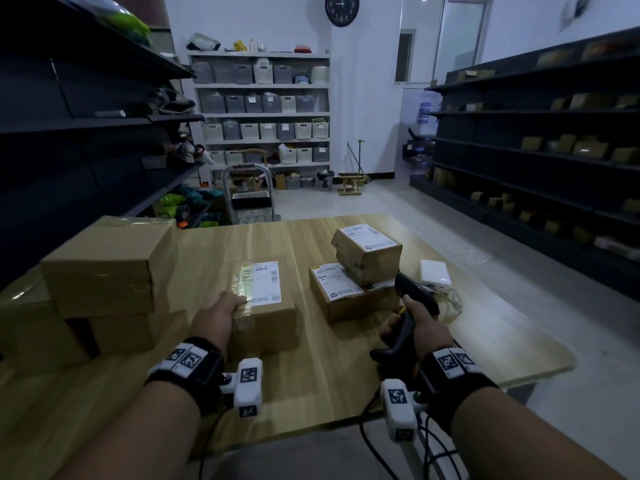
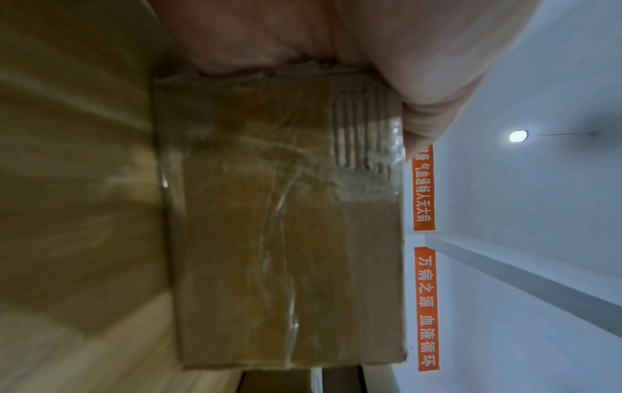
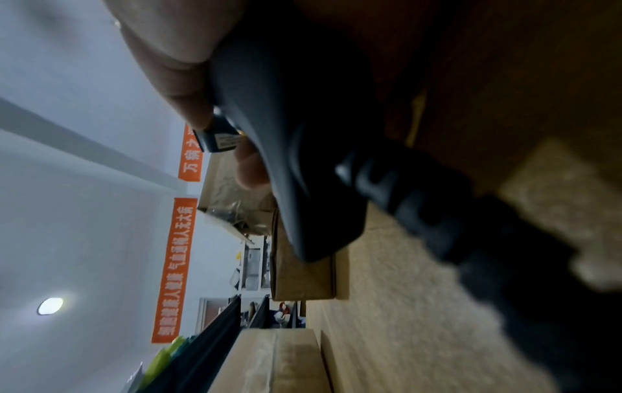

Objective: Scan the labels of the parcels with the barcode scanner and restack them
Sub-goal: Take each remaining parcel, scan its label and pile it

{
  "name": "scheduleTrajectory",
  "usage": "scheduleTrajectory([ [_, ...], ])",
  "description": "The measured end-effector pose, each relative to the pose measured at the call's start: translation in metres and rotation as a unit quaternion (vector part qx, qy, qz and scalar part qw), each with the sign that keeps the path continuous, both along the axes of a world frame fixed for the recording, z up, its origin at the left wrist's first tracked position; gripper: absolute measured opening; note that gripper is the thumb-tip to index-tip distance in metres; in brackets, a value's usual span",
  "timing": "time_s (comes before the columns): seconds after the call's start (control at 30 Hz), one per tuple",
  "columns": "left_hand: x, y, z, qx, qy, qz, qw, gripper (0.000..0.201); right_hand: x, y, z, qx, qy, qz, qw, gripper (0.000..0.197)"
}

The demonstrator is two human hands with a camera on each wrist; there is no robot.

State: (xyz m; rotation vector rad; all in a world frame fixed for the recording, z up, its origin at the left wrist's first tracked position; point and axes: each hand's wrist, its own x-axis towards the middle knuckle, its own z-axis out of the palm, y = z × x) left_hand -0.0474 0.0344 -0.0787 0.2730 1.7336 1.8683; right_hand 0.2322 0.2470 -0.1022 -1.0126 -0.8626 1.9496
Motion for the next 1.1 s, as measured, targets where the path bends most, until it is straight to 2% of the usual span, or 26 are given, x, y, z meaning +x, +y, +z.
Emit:
scheduleTrajectory([
  [0.07,0.006,-0.004,0.0,0.02,0.028,0.001,0.999,0.025,-0.001,-0.01,0.007,0.01,0.005,0.016,1.0,0.038],
  [0.13,0.009,-0.008,-0.003,0.03,0.051,-0.005,0.998,0.03,-0.009,-0.024,0.018,0.014,0.022,0.046,0.999,0.032],
  [0.23,0.015,-0.016,-0.012,0.048,0.07,0.005,0.996,0.074,-0.03,-0.052,0.035,0.036,0.024,0.092,0.995,0.029],
  [0.4,0.007,-0.019,-0.029,0.12,0.023,0.021,0.992,0.104,-0.07,-0.091,0.063,0.082,0.0,0.157,0.984,0.036],
  [0.47,0.003,-0.019,-0.031,0.143,0.01,0.007,0.99,0.097,-0.083,-0.1,0.072,0.079,-0.01,0.173,0.982,0.036],
  [0.53,0.001,-0.017,-0.032,0.157,0.015,0.002,0.987,0.075,-0.093,-0.104,0.08,0.085,-0.014,0.174,0.981,0.031],
  [0.67,-0.007,-0.011,-0.037,0.202,-0.027,0.014,0.979,0.064,-0.103,-0.106,0.096,0.116,-0.035,0.183,0.976,0.038],
  [0.73,-0.01,-0.009,-0.037,0.233,-0.048,0.013,0.971,0.048,-0.104,-0.106,0.102,0.138,-0.048,0.185,0.972,0.035],
  [0.8,-0.012,-0.009,-0.039,0.242,-0.048,0.004,0.969,0.044,-0.104,-0.108,0.107,0.168,-0.071,0.191,0.965,0.028],
  [0.9,-0.013,-0.013,-0.04,0.243,-0.038,-0.009,0.969,0.067,-0.102,-0.111,0.12,0.26,-0.158,0.216,0.928,0.015],
  [1.03,-0.014,-0.014,-0.042,0.24,-0.031,0.018,0.97,0.095,-0.097,-0.111,0.15,0.362,-0.257,0.254,0.859,0.015],
  [1.1,-0.011,-0.015,-0.038,0.236,-0.016,0.022,0.971,0.1,-0.095,-0.112,0.168,0.39,-0.297,0.25,0.835,0.01],
])
